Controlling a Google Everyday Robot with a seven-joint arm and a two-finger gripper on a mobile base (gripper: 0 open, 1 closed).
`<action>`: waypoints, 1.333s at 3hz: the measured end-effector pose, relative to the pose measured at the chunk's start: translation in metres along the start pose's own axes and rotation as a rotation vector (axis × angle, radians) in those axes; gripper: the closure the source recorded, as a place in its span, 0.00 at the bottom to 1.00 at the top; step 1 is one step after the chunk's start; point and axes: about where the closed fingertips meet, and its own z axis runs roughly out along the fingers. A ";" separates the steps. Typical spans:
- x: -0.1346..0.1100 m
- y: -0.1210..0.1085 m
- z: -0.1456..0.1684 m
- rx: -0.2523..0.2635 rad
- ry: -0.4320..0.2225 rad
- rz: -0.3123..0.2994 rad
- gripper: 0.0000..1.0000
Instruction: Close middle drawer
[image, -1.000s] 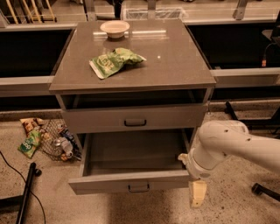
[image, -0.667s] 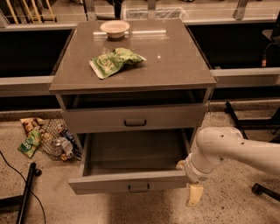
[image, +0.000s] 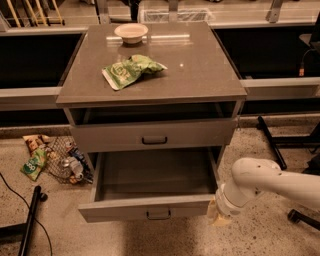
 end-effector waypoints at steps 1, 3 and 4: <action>0.015 0.001 0.023 -0.014 -0.033 0.036 0.89; 0.017 0.002 0.036 -0.025 -0.031 0.040 1.00; 0.016 -0.011 0.061 -0.005 0.004 -0.009 1.00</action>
Offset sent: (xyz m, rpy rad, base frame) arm -0.0021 -0.0075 -0.0265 0.0306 0.0257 -0.0321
